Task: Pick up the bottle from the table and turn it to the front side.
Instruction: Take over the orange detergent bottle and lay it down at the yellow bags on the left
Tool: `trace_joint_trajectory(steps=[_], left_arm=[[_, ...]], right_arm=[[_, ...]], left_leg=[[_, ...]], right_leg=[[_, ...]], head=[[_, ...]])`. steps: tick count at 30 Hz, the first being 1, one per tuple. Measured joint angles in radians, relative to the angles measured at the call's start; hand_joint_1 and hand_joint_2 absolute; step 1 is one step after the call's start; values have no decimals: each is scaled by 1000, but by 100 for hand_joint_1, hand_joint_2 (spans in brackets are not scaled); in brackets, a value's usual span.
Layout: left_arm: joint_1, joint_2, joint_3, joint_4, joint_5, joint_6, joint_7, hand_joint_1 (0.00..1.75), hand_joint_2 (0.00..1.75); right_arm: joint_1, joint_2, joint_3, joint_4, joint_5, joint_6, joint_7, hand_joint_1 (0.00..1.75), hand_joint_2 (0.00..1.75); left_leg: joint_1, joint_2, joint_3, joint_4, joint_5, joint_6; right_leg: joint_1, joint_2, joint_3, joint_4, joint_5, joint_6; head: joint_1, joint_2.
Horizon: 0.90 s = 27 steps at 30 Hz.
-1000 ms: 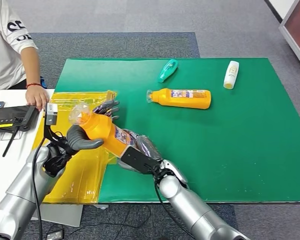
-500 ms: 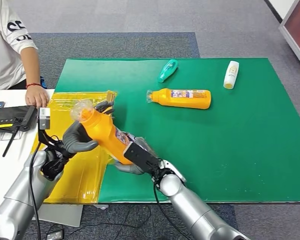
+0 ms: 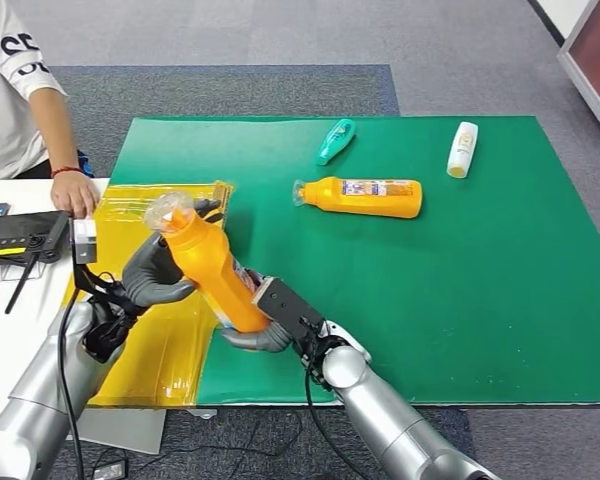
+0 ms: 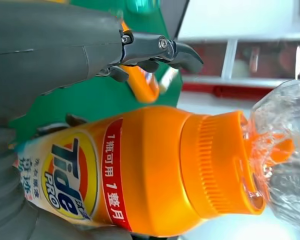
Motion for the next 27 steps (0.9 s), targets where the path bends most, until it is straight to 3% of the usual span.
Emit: trace_joint_trajectory(steps=[5, 12, 27], left_arm=[[1, -25, 15, -17, -68, 117, -12, 0, 175], [15, -62, 25, -52, -89, 191, -4, 0, 175], [22, -87, 29, -51, 42, 95, 55, 0, 175]], right_arm=[[1, 4, 0, -3, 26, -59, 17, 175, 175], [4, 7, 0, -11, 79, -136, 33, 175, 175], [7, 25, 0, -11, 103, -145, 32, 175, 175]], left_leg=[[0, 0, 0, 0, 0, 0], [0, 0, 0, 0, 0, 0], [0, 0, 0, 0, 0, 0]], right_leg=[[0, 0, 0, 0, 0, 0], [0, 0, 0, 0, 0, 0], [0, 0, 0, 0, 0, 0]], head=[[0, 0], [0, 0], [0, 0]])
